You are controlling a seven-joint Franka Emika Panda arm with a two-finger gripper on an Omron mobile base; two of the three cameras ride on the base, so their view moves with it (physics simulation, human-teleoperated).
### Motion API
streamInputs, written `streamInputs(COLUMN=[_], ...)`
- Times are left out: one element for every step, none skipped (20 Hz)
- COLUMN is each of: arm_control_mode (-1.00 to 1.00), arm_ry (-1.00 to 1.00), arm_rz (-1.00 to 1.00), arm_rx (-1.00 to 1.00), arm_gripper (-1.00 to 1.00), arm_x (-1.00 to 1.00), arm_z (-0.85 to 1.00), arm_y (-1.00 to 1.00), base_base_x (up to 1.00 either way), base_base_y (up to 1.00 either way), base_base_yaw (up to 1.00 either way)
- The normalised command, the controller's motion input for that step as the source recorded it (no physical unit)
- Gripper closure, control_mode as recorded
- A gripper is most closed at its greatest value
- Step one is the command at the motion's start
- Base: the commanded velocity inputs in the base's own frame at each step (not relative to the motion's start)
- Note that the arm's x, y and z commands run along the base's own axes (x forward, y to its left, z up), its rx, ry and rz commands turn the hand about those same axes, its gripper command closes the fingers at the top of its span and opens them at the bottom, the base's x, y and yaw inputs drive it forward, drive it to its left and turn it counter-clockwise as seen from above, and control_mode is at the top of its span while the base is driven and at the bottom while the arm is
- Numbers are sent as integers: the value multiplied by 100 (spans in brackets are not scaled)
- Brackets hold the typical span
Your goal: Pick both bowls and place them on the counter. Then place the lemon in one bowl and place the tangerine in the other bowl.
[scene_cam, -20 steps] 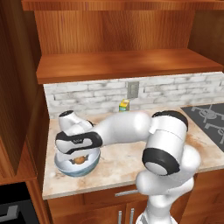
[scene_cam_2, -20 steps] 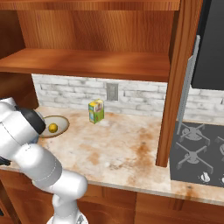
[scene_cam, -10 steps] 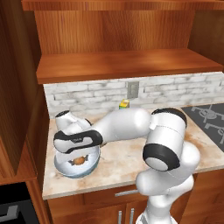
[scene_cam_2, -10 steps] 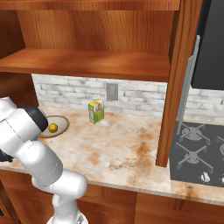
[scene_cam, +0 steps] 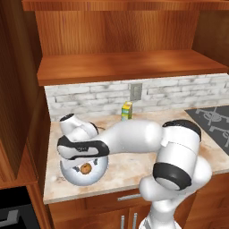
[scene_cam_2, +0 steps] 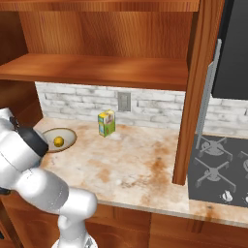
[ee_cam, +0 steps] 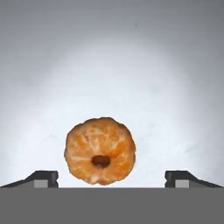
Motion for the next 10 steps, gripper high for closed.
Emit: streamInputs(arm_control_mode=[-100, -100, -100, -100, -100, -100, -100, -100, -100, -100], arm_ry=[-3, -7, -6, -6, -5, 0, 0, 0, 0, 0], arm_rz=[2, 3, 3, 4, 4, 4, 4, 4, 5, 7], arm_rx=[3, 3, 5, 6, 7, 8, 9, 9, 10, 10], arm_gripper=[-100, -100, -100, -100, -100, -100, -100, -100, -100, -100], arm_x=[-5, -5, -4, -4, -2, 0, 0, 0, 0, -6], arm_z=[17, 24, 26, 27, 27, 25, 22, 16, 13, 12], arm_y=[-27, -24, -22, -22, -21, -20, -18, -17, -16, -12], base_base_x=[0, 0, 0, 0, 0, 0, 0, 0, 0, 0], base_base_y=[0, 0, 0, 0, 0, 0, 0, 0, 0, 0], base_base_yaw=[0, 0, 0, 0, 0, 0, 0, 0, 0, 0])
